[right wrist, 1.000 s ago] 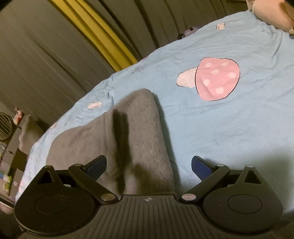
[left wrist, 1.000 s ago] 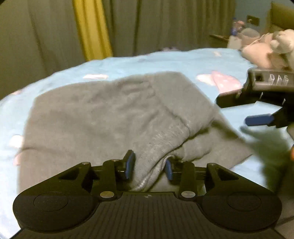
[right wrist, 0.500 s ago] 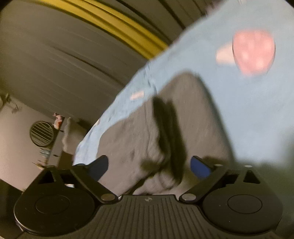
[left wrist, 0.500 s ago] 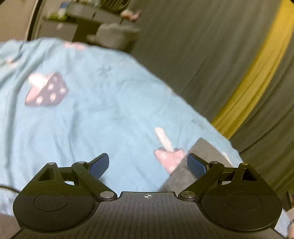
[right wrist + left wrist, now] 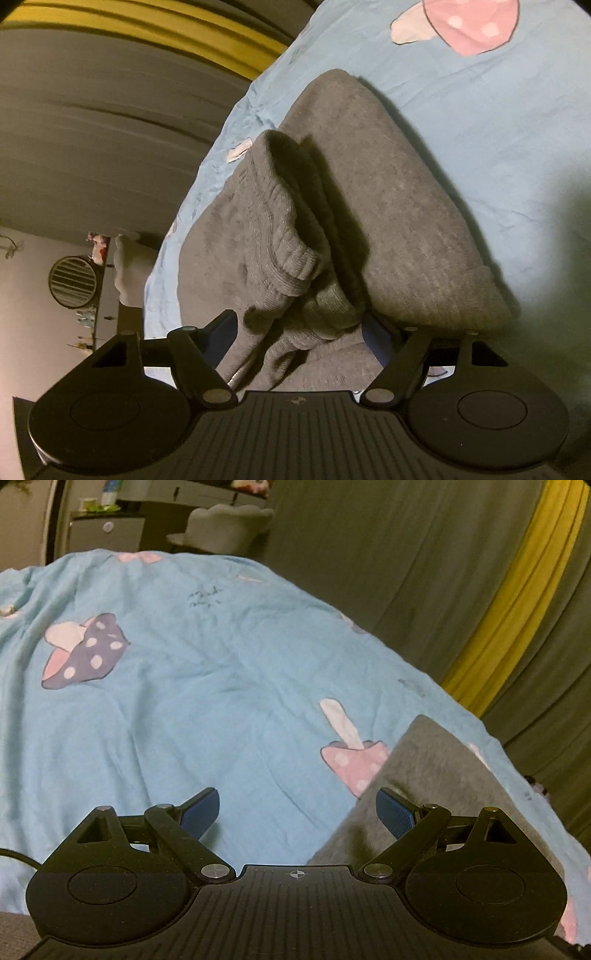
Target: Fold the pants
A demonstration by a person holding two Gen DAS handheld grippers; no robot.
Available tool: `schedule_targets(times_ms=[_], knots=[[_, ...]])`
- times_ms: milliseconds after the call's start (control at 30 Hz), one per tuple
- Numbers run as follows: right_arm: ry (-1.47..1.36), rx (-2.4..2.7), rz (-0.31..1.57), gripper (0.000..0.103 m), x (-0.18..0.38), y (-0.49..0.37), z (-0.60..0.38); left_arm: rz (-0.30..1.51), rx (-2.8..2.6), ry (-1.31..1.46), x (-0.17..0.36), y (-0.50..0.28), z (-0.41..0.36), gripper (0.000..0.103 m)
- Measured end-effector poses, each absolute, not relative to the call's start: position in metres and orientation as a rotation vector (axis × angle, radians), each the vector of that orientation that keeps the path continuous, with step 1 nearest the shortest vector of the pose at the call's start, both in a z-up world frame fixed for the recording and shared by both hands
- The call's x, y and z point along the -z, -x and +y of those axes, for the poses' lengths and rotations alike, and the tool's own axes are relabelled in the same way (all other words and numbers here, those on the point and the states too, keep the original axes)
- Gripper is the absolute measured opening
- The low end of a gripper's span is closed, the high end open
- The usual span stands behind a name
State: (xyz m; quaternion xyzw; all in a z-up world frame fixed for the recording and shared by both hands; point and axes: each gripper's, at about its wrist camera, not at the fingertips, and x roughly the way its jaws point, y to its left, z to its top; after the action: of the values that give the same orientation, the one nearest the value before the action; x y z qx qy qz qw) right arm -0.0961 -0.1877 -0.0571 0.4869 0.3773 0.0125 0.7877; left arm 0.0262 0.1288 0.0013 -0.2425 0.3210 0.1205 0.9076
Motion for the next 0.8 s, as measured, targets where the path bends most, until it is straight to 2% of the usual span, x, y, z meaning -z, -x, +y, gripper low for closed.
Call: schedule_targets(times_ms=[100, 167, 200, 333, 600, 733, 800], knots=[[-1.066, -0.007, 0.789, 0.076, 0.056, 0.093, -0.188, 0.673, -0.261, 0.471, -0.002, -0.027, 0.125, 0.095], [-1.059, 0.0, 0.765, 0.07, 0.055, 0.094, -0.188, 0.678, -0.264, 0.461, -0.002, -0.027, 0.123, 0.095], [-1.052, 0.007, 0.753, 0.062, 0.055, 0.096, -0.188, 0.681, -0.268, 0.457, -0.002, -0.028, 0.122, 0.095], [-1.094, -0.002, 0.762, 0.062, 0.063, 0.1, -0.195, 0.688, -0.272, 0.45, -0.002, -0.028, 0.121, 0.095], [-1.076, 0.01, 0.786, 0.065, 0.061, 0.104, -0.185, 0.702, -0.289, 0.445, 0.0, -0.029, 0.121, 0.095], [-1.125, 0.007, 0.768, 0.075, 0.064, 0.102, -0.186, 0.702, -0.29, 0.449, 0.0, -0.028, 0.121, 0.095], [-1.161, 0.005, 0.754, 0.077, 0.067, 0.096, -0.187, 0.703, -0.291, 0.448, 0.0, -0.028, 0.121, 0.095]])
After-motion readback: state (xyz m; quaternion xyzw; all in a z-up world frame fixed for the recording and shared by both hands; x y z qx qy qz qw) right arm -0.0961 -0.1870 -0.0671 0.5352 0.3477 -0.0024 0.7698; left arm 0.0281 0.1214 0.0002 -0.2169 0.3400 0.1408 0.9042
